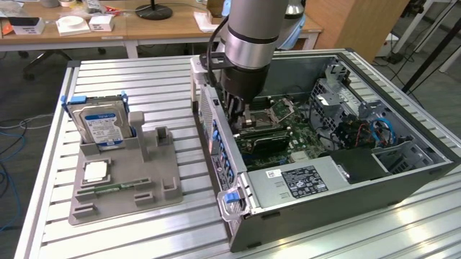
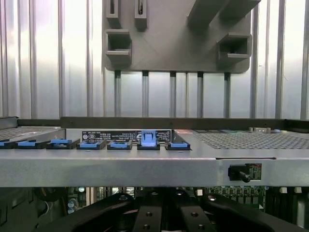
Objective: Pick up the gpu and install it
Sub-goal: 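Press down on the gpu until it lock into place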
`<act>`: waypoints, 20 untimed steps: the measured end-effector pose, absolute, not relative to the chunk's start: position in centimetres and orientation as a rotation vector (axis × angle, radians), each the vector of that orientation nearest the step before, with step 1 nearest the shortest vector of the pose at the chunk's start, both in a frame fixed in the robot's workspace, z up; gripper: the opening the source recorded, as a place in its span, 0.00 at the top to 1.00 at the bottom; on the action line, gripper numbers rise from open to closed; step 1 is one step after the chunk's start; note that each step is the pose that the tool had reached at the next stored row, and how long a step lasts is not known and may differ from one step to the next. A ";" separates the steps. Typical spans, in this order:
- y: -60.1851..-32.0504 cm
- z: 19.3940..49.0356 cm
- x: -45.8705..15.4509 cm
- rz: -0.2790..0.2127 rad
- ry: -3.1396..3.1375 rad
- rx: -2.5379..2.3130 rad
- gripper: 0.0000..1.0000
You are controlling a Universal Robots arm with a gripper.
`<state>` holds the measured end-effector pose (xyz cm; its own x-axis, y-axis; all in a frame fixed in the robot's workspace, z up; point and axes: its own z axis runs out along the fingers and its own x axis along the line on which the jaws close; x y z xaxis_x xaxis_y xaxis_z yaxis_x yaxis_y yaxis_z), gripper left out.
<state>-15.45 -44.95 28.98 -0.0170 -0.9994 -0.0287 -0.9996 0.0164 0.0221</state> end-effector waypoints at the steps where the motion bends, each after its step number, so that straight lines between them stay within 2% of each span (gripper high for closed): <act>1: -44.9 29.0 -15.5 0.056 2.237 -2.199 0.89; 20: -44.6 29.0 -15.2 0.056 2.239 -2.196 0.89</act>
<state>-15.19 -44.60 28.97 -0.0195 -0.9994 -0.0287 -0.9996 0.0188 0.0221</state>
